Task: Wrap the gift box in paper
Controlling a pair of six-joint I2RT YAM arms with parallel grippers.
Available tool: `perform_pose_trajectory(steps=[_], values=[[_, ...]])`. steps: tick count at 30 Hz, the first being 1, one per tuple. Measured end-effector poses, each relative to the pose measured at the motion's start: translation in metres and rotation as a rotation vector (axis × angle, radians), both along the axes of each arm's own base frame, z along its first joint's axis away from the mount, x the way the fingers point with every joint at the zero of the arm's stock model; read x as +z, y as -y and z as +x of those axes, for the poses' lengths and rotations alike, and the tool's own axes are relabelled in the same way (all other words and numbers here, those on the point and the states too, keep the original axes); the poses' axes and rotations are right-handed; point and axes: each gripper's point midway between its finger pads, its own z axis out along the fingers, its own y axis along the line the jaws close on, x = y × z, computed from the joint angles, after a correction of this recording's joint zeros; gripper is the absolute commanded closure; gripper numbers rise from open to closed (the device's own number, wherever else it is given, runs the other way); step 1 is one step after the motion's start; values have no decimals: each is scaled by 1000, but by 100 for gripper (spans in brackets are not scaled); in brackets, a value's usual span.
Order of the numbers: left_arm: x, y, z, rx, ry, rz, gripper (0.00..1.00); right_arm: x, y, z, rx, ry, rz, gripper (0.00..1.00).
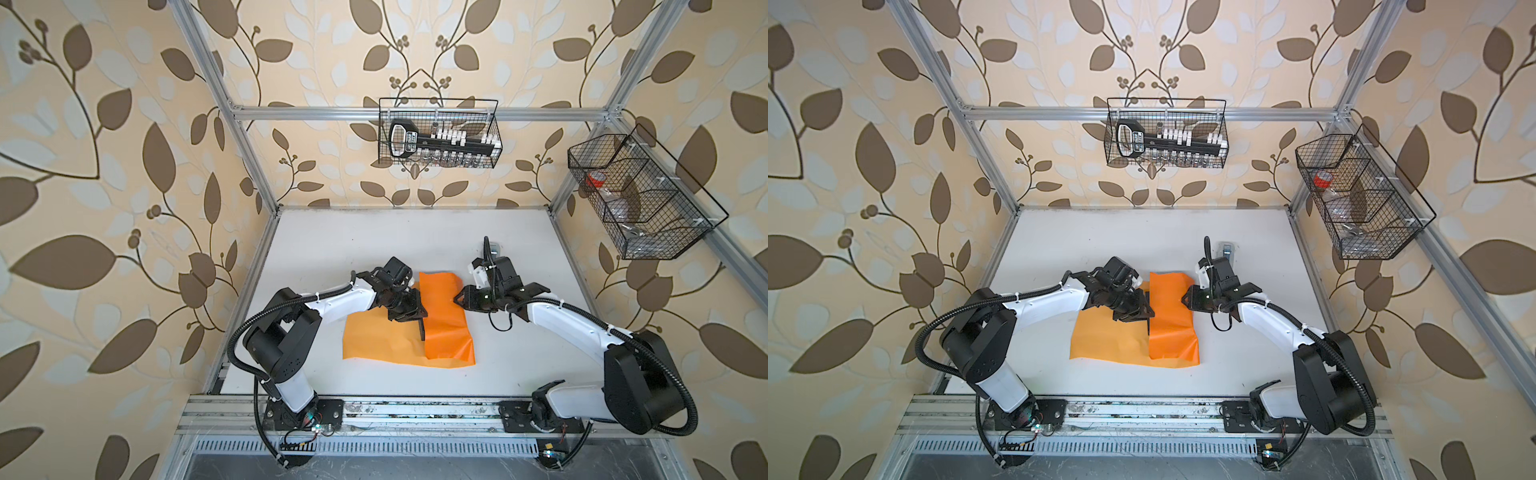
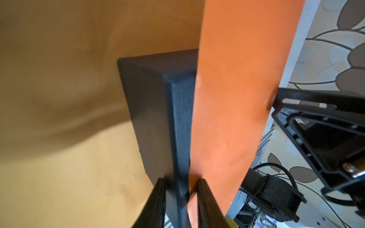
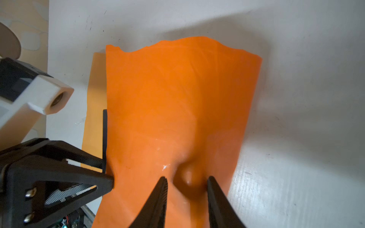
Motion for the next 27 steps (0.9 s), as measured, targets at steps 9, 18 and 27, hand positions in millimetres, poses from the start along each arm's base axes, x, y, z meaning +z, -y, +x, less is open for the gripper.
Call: perform_pose_trajectory(steps=[9, 18, 27], values=[[2, -5, 3, 22, 20, 16, 79, 9, -6, -4, 28, 37, -10, 57], [4, -17, 9, 22, 39, 21, 78, 12, -42, -29, 124, 70, -49, 65], [-5, -45, 12, 51, 20, 67, 36, 5, -68, -24, 162, 73, -60, 70]])
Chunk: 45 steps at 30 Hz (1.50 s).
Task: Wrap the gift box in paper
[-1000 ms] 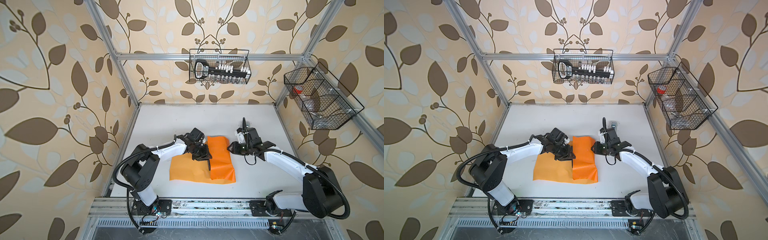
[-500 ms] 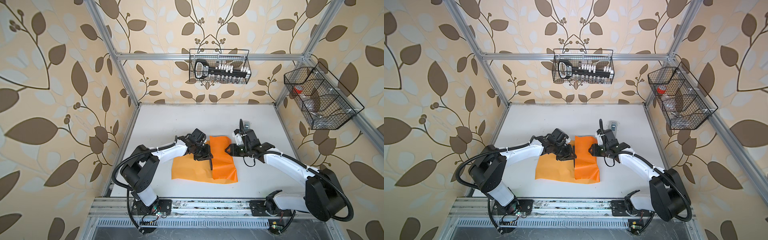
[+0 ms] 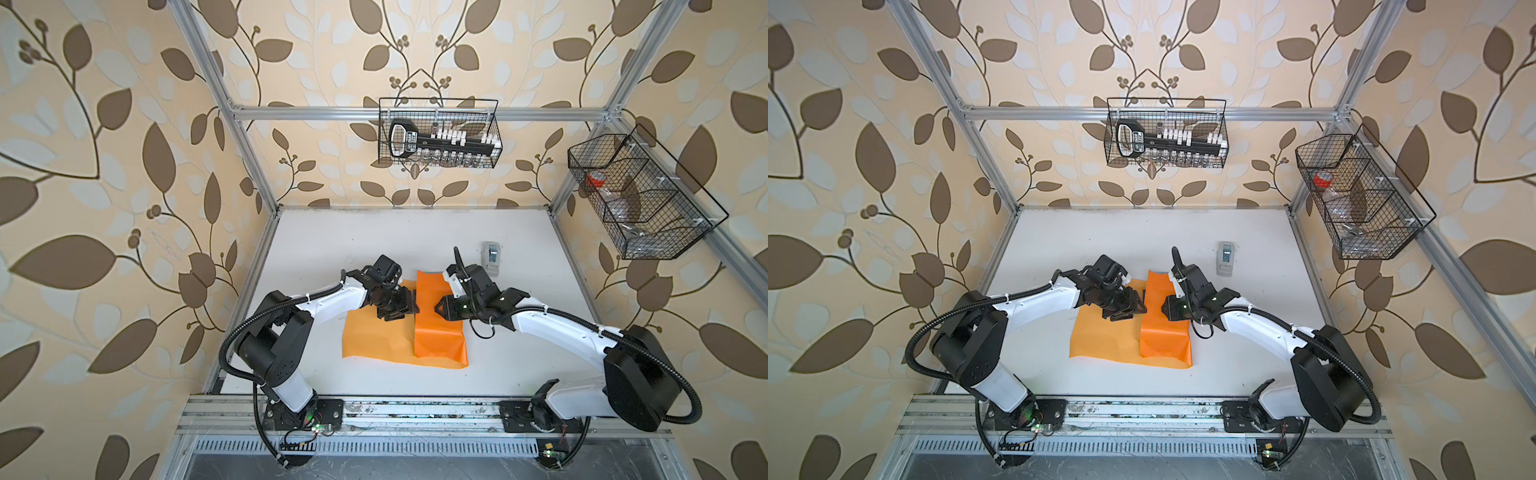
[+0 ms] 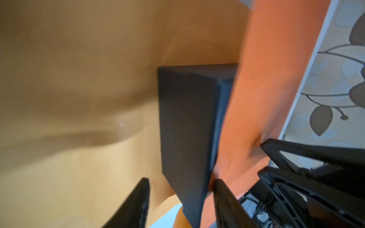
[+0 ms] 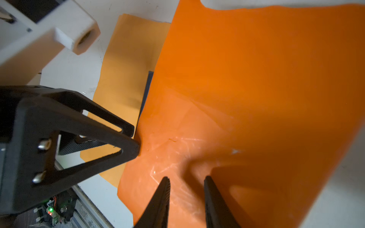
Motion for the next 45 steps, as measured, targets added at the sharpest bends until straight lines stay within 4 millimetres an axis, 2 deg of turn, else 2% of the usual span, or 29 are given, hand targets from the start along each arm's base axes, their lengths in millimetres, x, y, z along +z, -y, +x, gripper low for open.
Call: perform_pose_trajectory(steps=[8, 12, 18, 19, 21, 25, 32, 40, 45], values=[[-3, -15, 0, 15, -37, 24, 39, -1, -16, 4, 26, 21, 17, 71], [0, -12, 8, 3, -31, 20, 39, -1, -17, 4, 35, 26, 16, 71], [12, -3, 16, -9, -1, -55, 31, -1, -18, 4, 71, 33, -14, 72], [14, -1, 18, -12, 1, -71, 35, -1, -18, 4, 77, 35, -19, 72], [18, 3, 18, -18, -2, -102, 51, -1, -18, 3, 90, 38, -29, 72], [15, 11, 21, -32, -5, -141, 63, -1, -18, 3, 105, 40, -41, 72], [14, 17, 23, -30, -20, -203, 99, 0, -18, 2, 112, 30, -55, 72], [15, 21, 25, -23, 10, -266, 100, 4, -10, 7, 84, -1, -53, 66], [14, 18, 21, 0, 22, -290, 100, 21, 12, 24, 8, 11, -35, 65]])
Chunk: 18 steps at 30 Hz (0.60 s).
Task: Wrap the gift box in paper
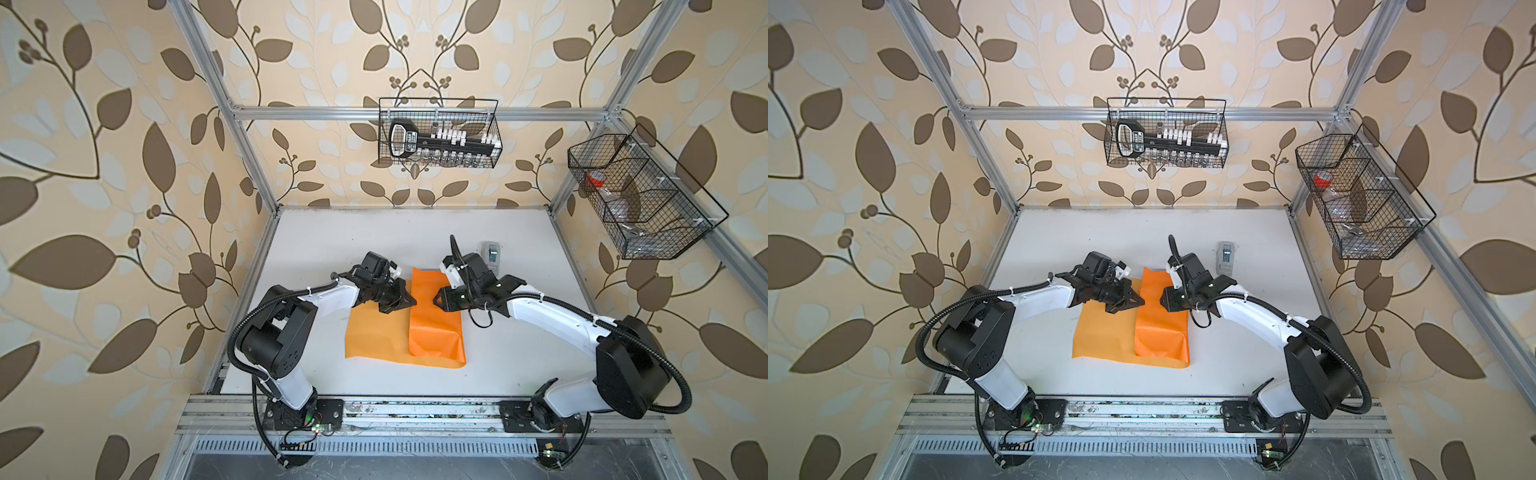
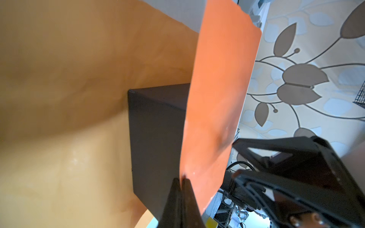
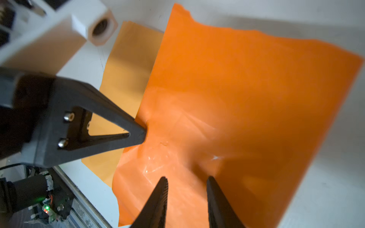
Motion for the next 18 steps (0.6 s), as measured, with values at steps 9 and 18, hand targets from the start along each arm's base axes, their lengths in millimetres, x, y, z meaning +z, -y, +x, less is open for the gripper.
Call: perform_pose_trajectory(steps=[9, 18], values=[[-4, -4, -7, 27, -10, -20, 100, 10, 13, 5, -35, 5, 20, 67], [-4, -4, -8, 28, -13, -19, 100, 6, -19, -14, 47, -11, 35, 74]])
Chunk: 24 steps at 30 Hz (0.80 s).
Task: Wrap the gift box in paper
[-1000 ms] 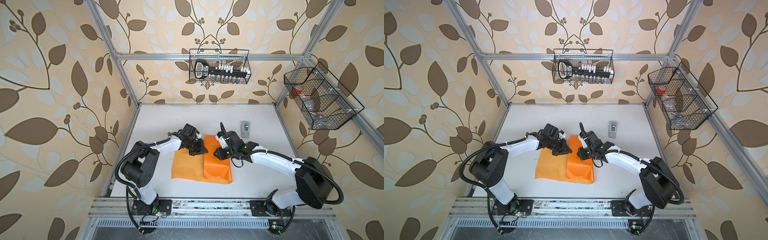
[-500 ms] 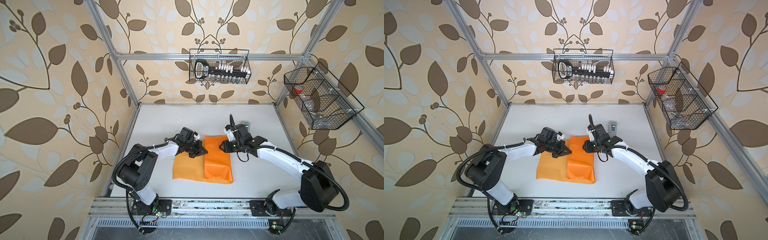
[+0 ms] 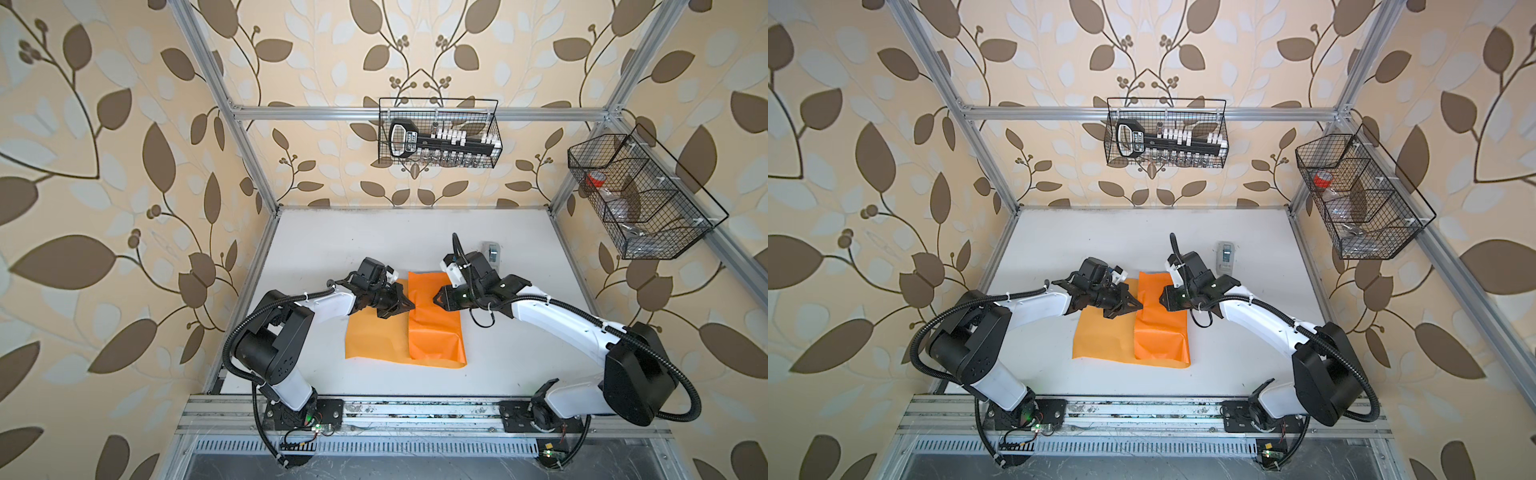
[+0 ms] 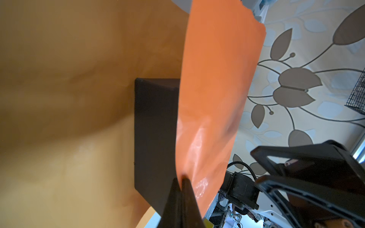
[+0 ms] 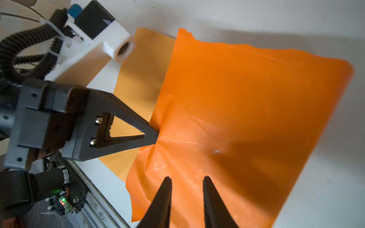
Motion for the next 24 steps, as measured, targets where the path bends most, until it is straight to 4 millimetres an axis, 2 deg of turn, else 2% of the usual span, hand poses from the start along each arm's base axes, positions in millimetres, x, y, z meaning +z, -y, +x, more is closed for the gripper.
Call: perform_pose_trajectory(steps=[4, 8, 11, 12, 15, 18, 19, 21, 24], values=[[0, 0, 0, 0, -1, 1, 100, -13, -8, -4, 15, -22, -7, 76], [0, 0, 0, 0, -2, 1, 100, -28, -6, -10, 12, -52, -25, 77], [-1, 0, 0, 0, -5, 5, 100, -28, -7, -8, 8, -45, -15, 78], [0, 0, 0, -1, -6, 9, 96, -29, -8, -8, 7, -43, -11, 79], [-5, -6, 0, 17, -18, 55, 71, -30, -10, -7, 5, -33, 0, 80], [-18, -24, -11, 44, -63, 166, 46, -32, -12, -6, 3, -23, 12, 81], [-18, -33, -14, 60, -69, 205, 42, -32, -12, -5, 1, -19, 17, 81], [-9, -50, -19, 92, -63, 251, 38, -32, -13, -5, 1, -12, 23, 81], [18, -82, -19, 184, -10, 278, 24, -33, -15, -3, -1, -2, 34, 82]])
